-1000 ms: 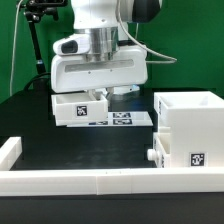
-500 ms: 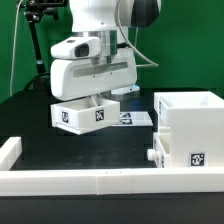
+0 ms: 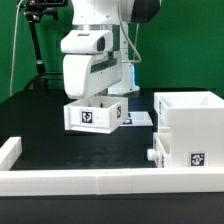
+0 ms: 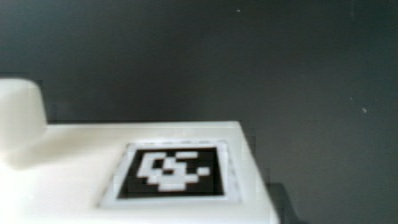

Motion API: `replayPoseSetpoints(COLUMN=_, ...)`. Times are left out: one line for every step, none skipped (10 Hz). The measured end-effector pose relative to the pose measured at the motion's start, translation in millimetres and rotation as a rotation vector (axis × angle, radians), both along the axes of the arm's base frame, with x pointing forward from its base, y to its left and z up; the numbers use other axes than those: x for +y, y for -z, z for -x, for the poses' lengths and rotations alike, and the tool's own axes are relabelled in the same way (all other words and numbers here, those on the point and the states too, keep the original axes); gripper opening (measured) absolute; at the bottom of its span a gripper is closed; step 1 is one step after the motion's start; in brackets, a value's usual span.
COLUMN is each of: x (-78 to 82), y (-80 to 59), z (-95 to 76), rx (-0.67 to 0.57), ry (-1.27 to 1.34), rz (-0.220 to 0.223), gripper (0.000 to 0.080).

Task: Assemble drawer

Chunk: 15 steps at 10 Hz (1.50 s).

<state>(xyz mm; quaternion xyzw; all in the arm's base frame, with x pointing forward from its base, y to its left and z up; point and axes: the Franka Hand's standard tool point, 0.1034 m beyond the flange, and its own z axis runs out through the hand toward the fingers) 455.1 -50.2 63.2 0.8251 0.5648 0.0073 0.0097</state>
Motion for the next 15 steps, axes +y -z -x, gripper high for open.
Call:
replayPoseSetpoints(x=-0.1, y=0.1, z=0.1, rx=0.001, ry=-0.027, rz=0.001, gripper=0.0042)
replayPoseSetpoints(x=-1.2, y=0.5, z=0.3, rx=0.002, ry=-0.116, rz=0.004, gripper=0.0042)
replayPoseSetpoints(x=-3.3, y=0.4, z=-5.8, rx=0.006, ry=-0.219, rz=0.011, gripper=0.0042)
replayPoseSetpoints(x=-3.4, y=-2.2, z=-20.3, rx=0.010, ry=-0.278, rz=0.016, gripper=0.0042)
replayPoseSetpoints(x=-0.9, y=-6.2, z=-36.9, rx=0.006, ry=-0.289, rz=0.019, gripper=0.0042)
replayPoseSetpoints(x=0.6, y=-6.5, z=-47.4, rx=0.003, ry=-0.298, rz=0.020, gripper=0.0042)
replayPoseSetpoints(x=3.1, y=-6.3, z=-58.6, rx=0.002, ry=-0.325, rz=0.027, gripper=0.0042)
replayPoseSetpoints(x=8.3, y=-6.1, z=-67.0, rx=-0.003, ry=-0.370, rz=0.043, gripper=0.0042)
replayPoseSetpoints(x=8.2, y=-5.1, z=-65.7, rx=-0.001, ry=-0.367, rz=0.042, gripper=0.0042)
replayPoseSetpoints(x=7.0, y=-4.6, z=-65.3, rx=0.000, ry=-0.364, rz=0.042, gripper=0.0042)
replayPoseSetpoints(x=6.9, y=-4.5, z=-65.2, rx=0.000, ry=-0.364, rz=0.042, gripper=0.0042)
replayPoseSetpoints(x=6.8, y=-4.3, z=-65.1, rx=0.001, ry=-0.363, rz=0.042, gripper=0.0042)
replayPoseSetpoints(x=7.4, y=-3.4, z=-65.3, rx=0.002, ry=-0.372, rz=0.042, gripper=0.0042)
replayPoseSetpoints(x=11.0, y=-0.9, z=-68.1, rx=0.003, ry=-0.398, rz=0.039, gripper=0.0042)
replayPoseSetpoints(x=16.4, y=-0.8, z=-71.4, rx=0.017, ry=-0.401, rz=0.035, gripper=0.0042)
